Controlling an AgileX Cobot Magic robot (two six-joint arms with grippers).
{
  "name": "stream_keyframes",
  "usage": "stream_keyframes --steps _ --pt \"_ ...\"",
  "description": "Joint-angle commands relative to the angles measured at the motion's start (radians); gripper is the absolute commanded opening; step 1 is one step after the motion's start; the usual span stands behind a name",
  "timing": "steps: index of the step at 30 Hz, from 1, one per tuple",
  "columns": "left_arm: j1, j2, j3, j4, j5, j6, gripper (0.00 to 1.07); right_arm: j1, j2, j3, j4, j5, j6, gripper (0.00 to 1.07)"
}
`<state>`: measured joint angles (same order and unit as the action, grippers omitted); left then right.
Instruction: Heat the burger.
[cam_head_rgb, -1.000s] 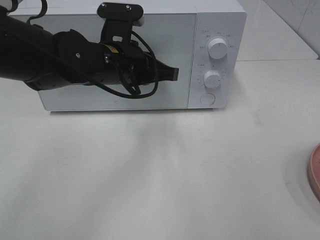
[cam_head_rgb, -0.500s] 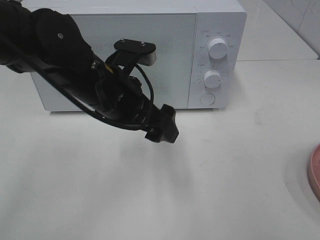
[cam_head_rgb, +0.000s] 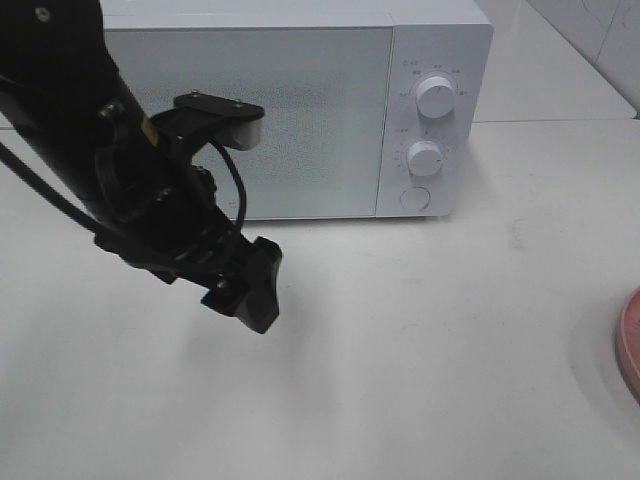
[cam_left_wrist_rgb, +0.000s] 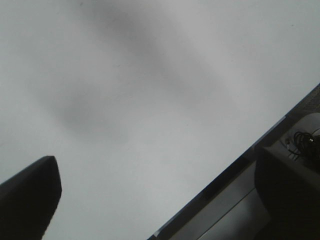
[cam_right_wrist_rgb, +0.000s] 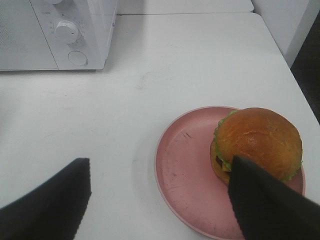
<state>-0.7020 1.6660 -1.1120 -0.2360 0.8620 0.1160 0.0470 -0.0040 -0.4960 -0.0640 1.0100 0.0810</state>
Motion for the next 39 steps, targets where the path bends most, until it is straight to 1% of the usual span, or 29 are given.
stream_keyframes --steps 1,3,4,5,6,7,8,9,10,12,13,14,15,16,17,18,21,23,24,26,27,29,30,31,33,34,36,38,39 --pt "0.034 -0.027 0.002 0.022 0.056 -0.034 0.98 -0.005 -0.03 0.0 0.001 -0.012 -0.006 0.75" --pt "0.102 -0.066 0.022 0.022 0.084 -0.025 0.98 -0.005 -0.03 0.0 0.001 -0.012 -0.006 0.75" --pt "0.102 -0.066 0.022 0.022 0.084 -0.025 0.98 -0.005 -0.03 0.0 0.001 -0.012 -0.006 0.75" --pt "0.154 -0.099 0.047 0.02 0.092 -0.023 0.98 -0.005 -0.03 0.0 0.001 -0.012 -0.006 0.75" --pt "0.187 -0.115 0.062 0.02 0.098 -0.022 0.98 -0.005 -0.03 0.0 0.001 -0.012 -0.006 0.75" --pt "0.187 -0.115 0.062 0.02 0.098 -0.022 0.98 -0.005 -0.03 0.0 0.001 -0.012 -0.006 0.75" --pt "0.251 -0.146 0.094 0.022 0.118 -0.02 0.98 -0.005 -0.03 0.0 0.001 -0.012 -0.006 0.75" --pt "0.289 -0.163 0.109 0.022 0.129 -0.012 0.98 -0.005 -0.03 0.0 0.001 -0.012 -0.006 0.75" --pt "0.289 -0.163 0.109 0.022 0.129 -0.012 0.98 -0.005 -0.03 0.0 0.001 -0.012 -0.006 0.75" --pt "0.431 -0.239 0.159 0.026 0.16 0.003 0.98 -0.005 -0.03 0.0 0.001 -0.012 -0.006 0.75" --pt "0.431 -0.239 0.159 0.026 0.16 0.003 0.98 -0.005 -0.03 0.0 0.001 -0.012 -0.006 0.75" --pt "0.465 -0.261 0.171 0.031 0.166 0.004 0.98 -0.005 -0.03 0.0 0.001 -0.012 -0.006 0.75" --pt "0.522 -0.301 0.188 0.048 0.18 0.004 0.98 -0.005 -0.03 0.0 0.001 -0.012 -0.006 0.75" --pt "0.522 -0.301 0.188 0.048 0.18 0.004 0.98 -0.005 -0.03 0.0 0.001 -0.012 -0.006 0.75" --pt "0.551 -0.324 0.197 0.061 0.186 0.004 0.98 -0.005 -0.03 0.0 0.001 -0.012 -0.006 0.75" --pt "0.602 -0.366 0.218 0.079 0.197 -0.011 0.98 -0.005 -0.03 0.0 0.001 -0.012 -0.006 0.75" --pt "0.621 -0.391 0.229 0.085 0.197 -0.019 0.98 -0.005 -0.03 0.0 0.001 -0.012 -0.006 0.75" --pt "0.678 -0.491 0.277 0.1 0.201 -0.029 0.98 -0.005 -0.03 0.0 0.001 -0.012 -0.006 0.75" --pt "0.678 -0.491 0.277 0.1 0.201 -0.029 0.98 -0.005 -0.03 0.0 0.001 -0.012 -0.006 0.75" --pt "0.681 -0.567 0.312 0.116 0.202 -0.029 0.98 -0.005 -0.03 0.0 0.001 -0.012 -0.006 0.75" --pt "0.681 -0.567 0.312 0.116 0.202 -0.029 0.98 -0.005 -0.03 0.0 0.001 -0.012 -0.006 0.75" --pt "0.681 -0.66 0.35 0.131 0.201 -0.029 0.98 -0.005 -0.03 0.0 0.001 -0.012 -0.006 0.75" --pt "0.681 -0.66 0.35 0.131 0.201 -0.029 0.98 -0.005 -0.03 0.0 0.001 -0.012 -0.006 0.75" --pt "0.681 -0.723 0.38 0.14 0.193 -0.029 0.98 -0.005 -0.03 0.0 0.001 -0.012 -0.006 0.75" --pt "0.681 -0.749 0.394 0.145 0.186 -0.029 0.98 -0.005 -0.03 0.0 0.001 -0.012 -0.006 0.75" --pt "0.681 -0.808 0.422 0.153 0.183 -0.029 0.98 -0.005 -0.03 0.0 0.001 -0.012 -0.006 0.75" --pt "0.681 -0.839 0.437 0.155 0.18 -0.029 0.98 -0.005 -0.03 0.0 0.001 -0.012 -0.006 0.75" --pt "0.681 -0.936 0.483 0.157 0.165 -0.029 0.98 -0.005 -0.03 0.0 0.001 -0.012 -0.006 0.75" --pt "0.681 -0.936 0.483 0.157 0.165 -0.029 0.98 -0.005 -0.03 0.0 0.001 -0.012 -0.006 0.75"
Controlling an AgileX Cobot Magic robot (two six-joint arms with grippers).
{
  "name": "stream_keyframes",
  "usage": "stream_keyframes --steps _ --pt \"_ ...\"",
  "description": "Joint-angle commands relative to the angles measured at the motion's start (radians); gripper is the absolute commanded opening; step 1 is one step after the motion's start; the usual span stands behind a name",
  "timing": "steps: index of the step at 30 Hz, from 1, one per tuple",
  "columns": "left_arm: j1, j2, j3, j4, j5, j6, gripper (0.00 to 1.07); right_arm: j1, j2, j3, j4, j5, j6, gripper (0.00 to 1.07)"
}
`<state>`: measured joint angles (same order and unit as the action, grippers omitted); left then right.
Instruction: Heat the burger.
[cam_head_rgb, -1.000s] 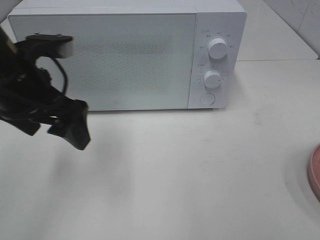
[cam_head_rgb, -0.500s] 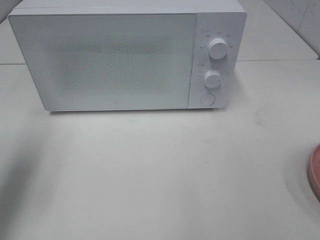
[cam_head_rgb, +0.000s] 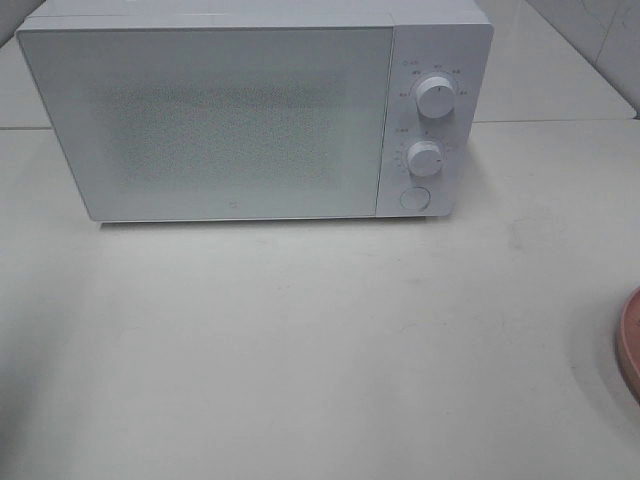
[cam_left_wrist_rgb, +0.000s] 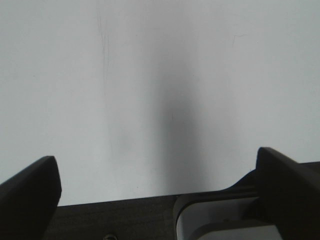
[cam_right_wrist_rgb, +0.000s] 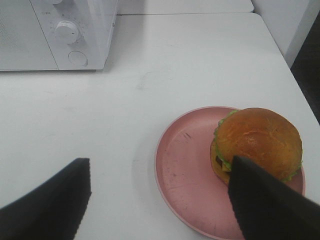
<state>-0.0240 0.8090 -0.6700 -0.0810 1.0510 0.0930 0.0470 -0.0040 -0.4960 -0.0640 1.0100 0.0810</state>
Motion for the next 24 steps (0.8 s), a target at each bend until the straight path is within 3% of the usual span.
stream_keyframes --steps 1,4,24 --pt "0.003 -0.104 0.055 0.002 -0.029 -0.006 0.98 -0.005 -0.03 0.0 0.001 -0.012 -0.006 0.75" --pt "0.003 -0.22 0.123 0.001 -0.065 -0.008 0.98 -0.005 -0.03 0.0 0.001 -0.012 -0.006 0.75" --pt "0.003 -0.62 0.154 0.005 0.019 -0.036 0.98 -0.005 -0.03 0.0 0.001 -0.012 -0.006 0.75"
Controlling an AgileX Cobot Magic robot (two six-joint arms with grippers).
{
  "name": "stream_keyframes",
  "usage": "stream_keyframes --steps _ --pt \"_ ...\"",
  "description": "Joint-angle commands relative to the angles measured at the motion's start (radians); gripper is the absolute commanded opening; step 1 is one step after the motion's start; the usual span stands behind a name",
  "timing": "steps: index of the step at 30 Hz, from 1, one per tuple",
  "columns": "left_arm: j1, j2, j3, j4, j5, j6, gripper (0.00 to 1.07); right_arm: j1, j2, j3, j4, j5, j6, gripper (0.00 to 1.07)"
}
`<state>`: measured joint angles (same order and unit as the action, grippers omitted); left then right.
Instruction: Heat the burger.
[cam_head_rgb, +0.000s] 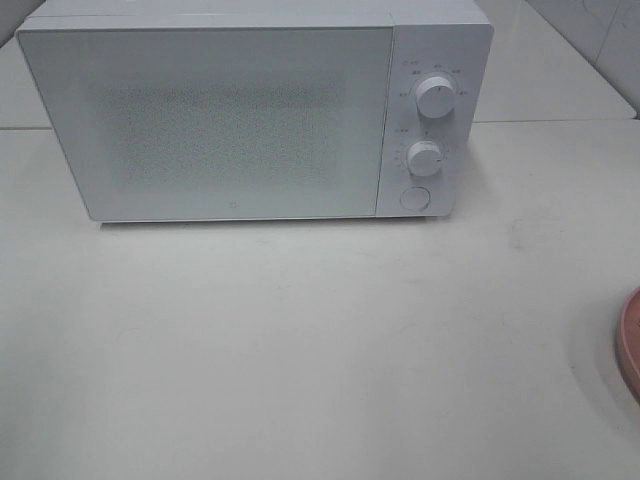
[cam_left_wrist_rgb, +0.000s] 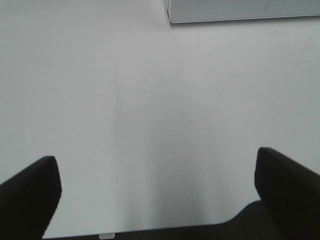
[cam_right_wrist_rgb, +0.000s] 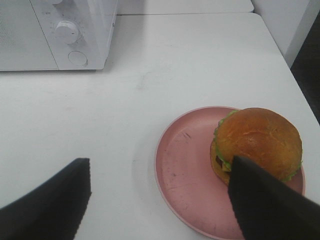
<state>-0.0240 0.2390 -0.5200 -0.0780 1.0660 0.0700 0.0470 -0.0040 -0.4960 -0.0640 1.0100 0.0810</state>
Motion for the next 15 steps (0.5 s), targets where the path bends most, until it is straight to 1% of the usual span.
stream_keyframes --steps 1,15 --pt "0.003 -0.066 0.004 0.002 0.004 -0.013 0.98 -0.005 -0.03 0.0 0.001 -0.012 -0.006 0.75" --pt "0.003 -0.272 0.005 0.008 0.004 -0.015 0.98 -0.005 -0.03 0.0 0.001 -0.012 -0.006 0.75"
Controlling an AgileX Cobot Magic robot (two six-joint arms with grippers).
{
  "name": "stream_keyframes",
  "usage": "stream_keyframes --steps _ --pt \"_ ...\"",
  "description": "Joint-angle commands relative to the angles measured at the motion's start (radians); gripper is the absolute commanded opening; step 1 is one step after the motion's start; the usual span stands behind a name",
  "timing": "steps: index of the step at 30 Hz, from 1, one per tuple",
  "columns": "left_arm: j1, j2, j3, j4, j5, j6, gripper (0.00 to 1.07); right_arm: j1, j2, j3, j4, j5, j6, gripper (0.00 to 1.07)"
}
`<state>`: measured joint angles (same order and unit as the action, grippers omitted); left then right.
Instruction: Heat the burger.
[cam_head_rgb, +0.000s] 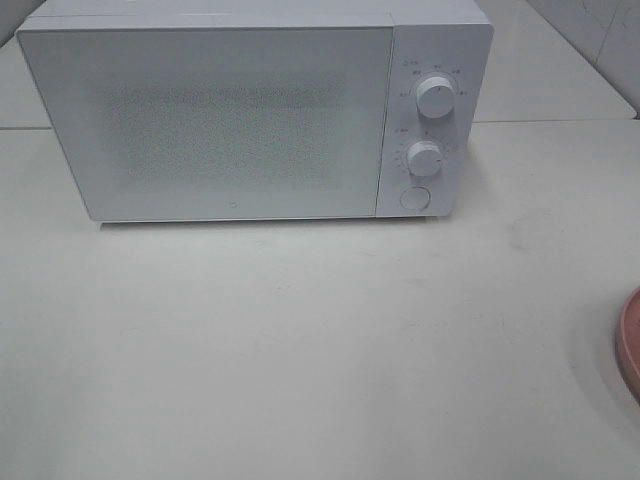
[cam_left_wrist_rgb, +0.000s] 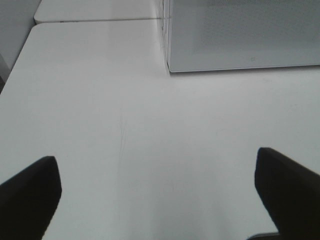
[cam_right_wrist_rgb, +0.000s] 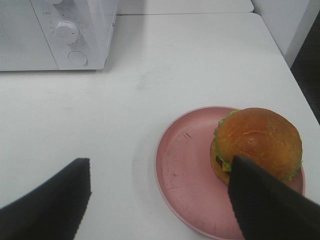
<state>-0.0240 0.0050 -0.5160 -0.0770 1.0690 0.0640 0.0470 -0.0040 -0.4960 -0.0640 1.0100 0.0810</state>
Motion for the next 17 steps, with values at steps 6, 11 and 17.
stream_keyframes --steps 6,11,17 --pt "0.003 -0.033 0.001 0.056 0.001 -0.064 0.98 -0.005 -0.026 0.0 0.001 -0.012 -0.006 0.75" --pt "0.003 -0.033 0.001 0.056 0.001 -0.064 0.98 -0.005 -0.026 0.0 0.001 -0.012 -0.006 0.75" --pt "0.003 -0.033 0.0 0.056 0.001 -0.064 0.98 -0.005 -0.026 0.0 0.001 -0.012 -0.006 0.75"
